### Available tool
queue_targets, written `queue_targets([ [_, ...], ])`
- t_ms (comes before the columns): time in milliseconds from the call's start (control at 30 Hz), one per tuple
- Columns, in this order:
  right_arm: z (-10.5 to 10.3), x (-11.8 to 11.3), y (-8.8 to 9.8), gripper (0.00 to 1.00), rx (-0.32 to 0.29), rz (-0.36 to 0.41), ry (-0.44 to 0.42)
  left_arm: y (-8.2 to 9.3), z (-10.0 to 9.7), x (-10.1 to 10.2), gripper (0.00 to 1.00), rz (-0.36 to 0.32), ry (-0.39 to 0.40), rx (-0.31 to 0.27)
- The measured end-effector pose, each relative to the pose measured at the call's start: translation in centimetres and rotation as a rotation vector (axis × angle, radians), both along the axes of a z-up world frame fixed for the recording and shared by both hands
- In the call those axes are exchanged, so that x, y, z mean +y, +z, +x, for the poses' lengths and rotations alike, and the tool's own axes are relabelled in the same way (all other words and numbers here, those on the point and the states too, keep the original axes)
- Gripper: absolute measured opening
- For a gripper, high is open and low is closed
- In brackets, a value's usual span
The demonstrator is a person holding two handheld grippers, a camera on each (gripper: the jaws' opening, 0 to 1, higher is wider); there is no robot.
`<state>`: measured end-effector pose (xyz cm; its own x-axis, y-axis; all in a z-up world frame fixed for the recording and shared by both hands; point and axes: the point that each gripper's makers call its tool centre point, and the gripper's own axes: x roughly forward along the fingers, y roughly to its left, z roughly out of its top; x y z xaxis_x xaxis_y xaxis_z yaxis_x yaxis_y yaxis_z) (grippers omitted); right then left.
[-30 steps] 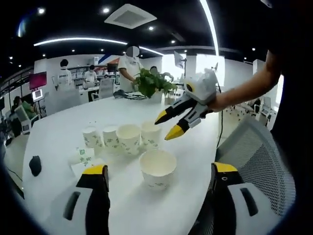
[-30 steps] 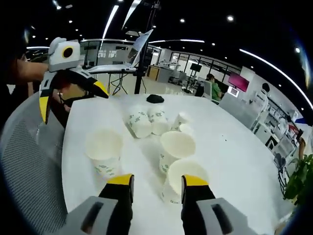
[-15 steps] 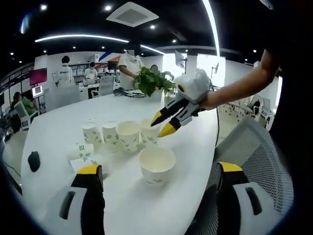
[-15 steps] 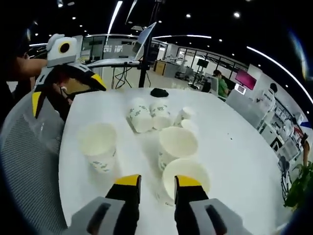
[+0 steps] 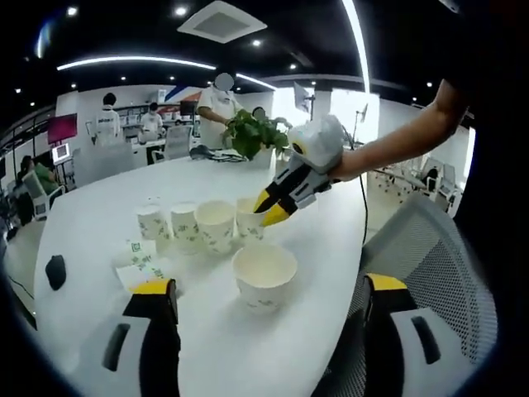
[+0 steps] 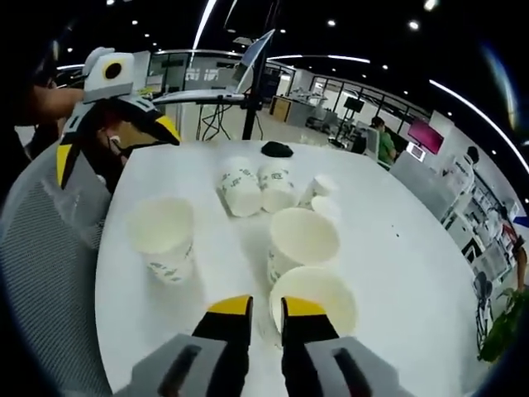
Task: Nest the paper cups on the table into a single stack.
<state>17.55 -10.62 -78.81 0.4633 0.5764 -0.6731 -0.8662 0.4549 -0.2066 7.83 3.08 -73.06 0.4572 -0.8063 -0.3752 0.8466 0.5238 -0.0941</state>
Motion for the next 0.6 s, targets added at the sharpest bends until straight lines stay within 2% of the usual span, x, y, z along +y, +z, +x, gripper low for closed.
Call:
queue_targets([
  [200, -0.22, 0.07, -0.15, 0.00, 0.019, 0.003, 0.004, -0.16, -0.12, -0.20, 0.90, 0.002, -0.009, 0.004],
  [600, 0.23, -0.83, 0.40, 0.00, 0.002, 0.012, -0.013, -0.28, -0.20, -0.18, 0.90, 0.003, -0.013, 0.006],
])
